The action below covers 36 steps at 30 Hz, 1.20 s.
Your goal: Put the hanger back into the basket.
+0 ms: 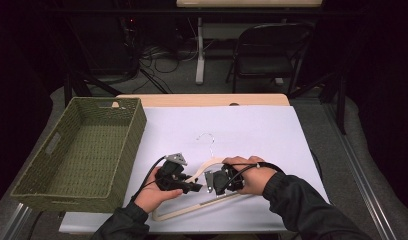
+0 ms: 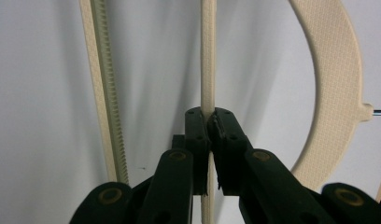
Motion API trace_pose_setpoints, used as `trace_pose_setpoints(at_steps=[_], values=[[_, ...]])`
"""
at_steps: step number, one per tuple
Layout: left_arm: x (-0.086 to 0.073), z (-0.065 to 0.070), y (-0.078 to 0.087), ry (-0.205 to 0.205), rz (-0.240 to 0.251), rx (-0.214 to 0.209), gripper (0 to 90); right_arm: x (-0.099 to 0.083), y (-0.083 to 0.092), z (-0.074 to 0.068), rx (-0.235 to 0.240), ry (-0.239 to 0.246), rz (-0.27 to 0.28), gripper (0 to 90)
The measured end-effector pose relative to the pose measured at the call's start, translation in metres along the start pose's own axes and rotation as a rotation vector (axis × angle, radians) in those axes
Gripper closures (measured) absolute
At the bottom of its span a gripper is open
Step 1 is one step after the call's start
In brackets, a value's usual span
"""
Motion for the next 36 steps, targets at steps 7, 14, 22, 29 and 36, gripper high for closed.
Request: trace_pose_setpoints(at_steps=[7, 14, 22, 29, 36], values=[[-0.0002, 0.0033, 0.0027, -0.012, -0.002, -0.013, 70.5, -0.0002, -0.0008, -0.0008, -0.002, 0.019, -0.018, 85.4], [-0.0017, 0.0038, 0.003, -0.015, -0.017, -0.018, 77.1, 0.0007, -0.0018, -0.0013, 0.001, 0.015, -0.021, 85.7], [-0.0016, 0.0035, 0.0035, -0.007, -0.021, -0.032, 80.0, 0.0003, -0.0027, -0.0009, 0.005, -0.005, -0.019, 84.6], [-0.0014, 0.0034, 0.004, -0.004, -0.022, -0.048, 81.2, 0.0008, -0.0015, 0.0024, -0.014, -0.032, 0.01, 71.0], [-0.0007, 0.0069, 0.006, 0.006, -0.021, -0.081, 85.6, -0.0011, 0.006, 0.0026, -0.029, -0.083, 0.052, 66.7]])
Point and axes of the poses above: each handheld gripper's, and its own axes: y roughly backward along the jaws, x roughly out of its top, z roughly to its right, the point moved 6 cm from there along -y, roughly forward along the jaws, and after that the axes turned 9 degrees about z, right-handed, at the moved point
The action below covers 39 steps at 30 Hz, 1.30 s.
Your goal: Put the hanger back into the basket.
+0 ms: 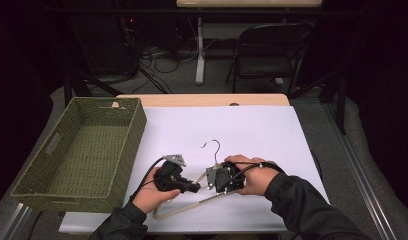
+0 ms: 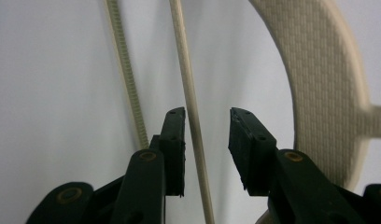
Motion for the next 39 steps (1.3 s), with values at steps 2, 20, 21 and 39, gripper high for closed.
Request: trace_pose_setpoints(at_steps=[2, 20, 21, 39], values=[[0.0, 0.0, 0.001, -0.005, -0.002, -0.001, 86.0, -0.002, 0.002, -0.001, -0.005, -0.017, 0.007, 66.6], [0.002, -0.002, 0.005, 0.0, 0.016, 0.023, 87.0, -0.011, 0.009, -0.003, -0.025, -0.077, 0.028, 63.3], [0.003, -0.003, 0.006, 0.001, 0.019, 0.023, 87.0, -0.011, 0.009, -0.002, -0.023, -0.075, 0.037, 62.8], [0.01, -0.011, 0.034, 0.04, 0.105, 0.181, 87.2, -0.038, 0.019, 0.001, -0.076, -0.25, 0.106, 51.0]])
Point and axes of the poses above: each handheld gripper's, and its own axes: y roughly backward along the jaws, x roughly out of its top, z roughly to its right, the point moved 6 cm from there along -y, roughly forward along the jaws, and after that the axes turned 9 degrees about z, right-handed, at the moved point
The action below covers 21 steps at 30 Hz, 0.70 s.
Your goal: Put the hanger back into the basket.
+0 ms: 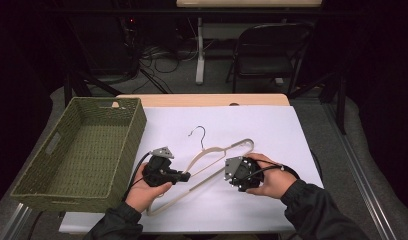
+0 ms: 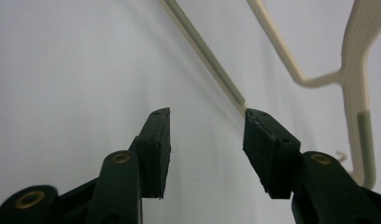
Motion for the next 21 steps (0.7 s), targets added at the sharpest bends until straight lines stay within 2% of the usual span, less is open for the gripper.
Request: trace_pose_setpoints(at_steps=[7, 12, 14, 17, 20, 21], values=[[0.007, -0.002, 0.011, 0.014, 0.069, 0.065, 87.2, -0.009, -0.001, 0.003, -0.028, -0.055, 0.008, 47.3], [0.014, 0.0, 0.024, 0.015, 0.111, 0.107, 87.1, -0.018, -0.001, 0.005, -0.051, -0.121, 0.03, 46.1], [0.017, 0.001, 0.031, 0.016, 0.124, 0.116, 87.1, -0.019, -0.001, 0.005, -0.05, -0.122, 0.03, 46.1], [0.02, 0.003, 0.042, 0.01, 0.134, 0.127, 87.1, -0.023, 0.0, 0.003, -0.058, -0.151, 0.037, 45.8], [0.022, 0.005, 0.053, 0.014, 0.146, 0.134, 87.1, -0.024, 0.002, 0.002, -0.063, -0.139, 0.029, 45.3], [0.023, 0.005, 0.056, 0.012, 0.149, 0.139, 87.1, -0.024, 0.002, 0.0, -0.066, -0.151, 0.03, 45.0]])
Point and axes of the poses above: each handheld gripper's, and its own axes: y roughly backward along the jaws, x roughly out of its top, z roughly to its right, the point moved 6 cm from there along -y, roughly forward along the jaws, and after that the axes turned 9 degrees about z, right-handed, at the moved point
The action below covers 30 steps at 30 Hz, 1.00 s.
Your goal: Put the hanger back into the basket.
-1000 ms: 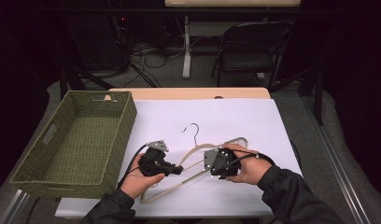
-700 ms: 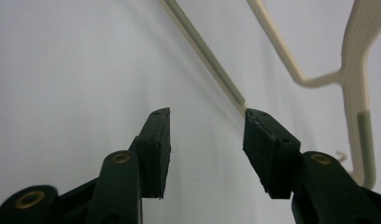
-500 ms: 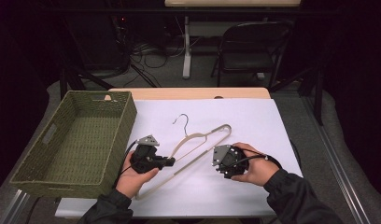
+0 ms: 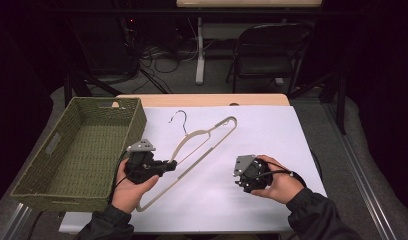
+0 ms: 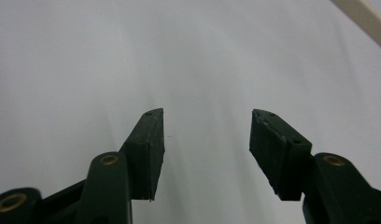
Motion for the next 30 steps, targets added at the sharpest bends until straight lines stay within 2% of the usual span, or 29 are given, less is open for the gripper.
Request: trace_pose_setpoints(at_steps=[3, 7, 9, 12, 18, 24, 30], values=[[0.003, 0.0, 0.01, -0.009, 0.009, 0.016, 87.1, 0.001, 0.001, 0.0, -0.004, 0.009, 0.003, 44.7], [0.008, 0.0, 0.023, -0.021, 0.021, 0.028, 87.1, 0.001, -0.001, -0.001, -0.015, -0.017, 0.016, 44.5], [0.011, 0.0, 0.03, -0.024, 0.02, 0.03, 87.1, -0.001, -0.002, -0.001, -0.024, -0.006, 0.006, 44.3], [0.015, 0.0, 0.04, -0.032, 0.022, 0.04, 87.2, -0.002, -0.002, -0.003, -0.023, -0.019, 0.011, 44.1], [0.027, -0.004, 0.069, -0.056, 0.041, 0.099, 87.2, -0.009, 0.001, -0.001, -0.051, -0.045, 0.019, 44.0], [0.038, -0.016, 0.098, -0.06, 0.079, 0.137, 87.1, -0.011, 0.003, -0.001, -0.057, -0.082, 0.028, 43.2], [0.043, -0.038, 0.125, -0.045, 0.096, 0.171, 87.1, -0.015, 0.002, 0.001, -0.046, -0.116, 0.029, 43.0]])
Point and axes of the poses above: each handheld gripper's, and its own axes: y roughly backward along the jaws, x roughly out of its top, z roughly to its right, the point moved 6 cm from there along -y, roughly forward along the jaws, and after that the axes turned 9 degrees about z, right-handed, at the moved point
